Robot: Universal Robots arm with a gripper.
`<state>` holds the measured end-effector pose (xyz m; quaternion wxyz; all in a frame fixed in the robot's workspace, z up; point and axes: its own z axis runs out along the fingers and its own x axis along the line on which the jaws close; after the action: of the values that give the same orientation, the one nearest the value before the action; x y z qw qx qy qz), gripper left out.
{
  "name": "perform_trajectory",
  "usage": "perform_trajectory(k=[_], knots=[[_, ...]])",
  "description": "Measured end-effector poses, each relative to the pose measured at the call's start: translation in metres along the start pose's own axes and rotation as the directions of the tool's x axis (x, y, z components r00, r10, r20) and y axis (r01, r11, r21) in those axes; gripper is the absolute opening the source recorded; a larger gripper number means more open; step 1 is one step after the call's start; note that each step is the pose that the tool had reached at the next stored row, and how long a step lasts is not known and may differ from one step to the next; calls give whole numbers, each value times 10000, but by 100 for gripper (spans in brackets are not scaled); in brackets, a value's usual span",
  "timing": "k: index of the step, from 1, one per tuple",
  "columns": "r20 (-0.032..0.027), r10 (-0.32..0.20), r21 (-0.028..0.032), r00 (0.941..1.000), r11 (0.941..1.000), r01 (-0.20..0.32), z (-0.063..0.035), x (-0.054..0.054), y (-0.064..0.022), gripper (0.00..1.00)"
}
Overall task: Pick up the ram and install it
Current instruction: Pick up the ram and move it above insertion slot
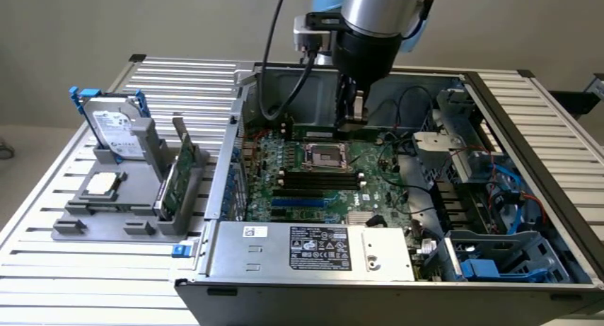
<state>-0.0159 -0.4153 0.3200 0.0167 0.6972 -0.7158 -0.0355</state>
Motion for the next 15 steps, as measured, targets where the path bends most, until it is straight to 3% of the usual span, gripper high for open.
perform_trajectory(k=[5, 10, 15], knots=[[-77, 6, 18, 10000, 10000, -6, 83, 2, 3, 14], [-196, 15, 21, 9998, 10000, -14, 152, 4, 10, 14], [-253, 19, 25, 9997, 10000, -18, 239, 6, 86, 14]])
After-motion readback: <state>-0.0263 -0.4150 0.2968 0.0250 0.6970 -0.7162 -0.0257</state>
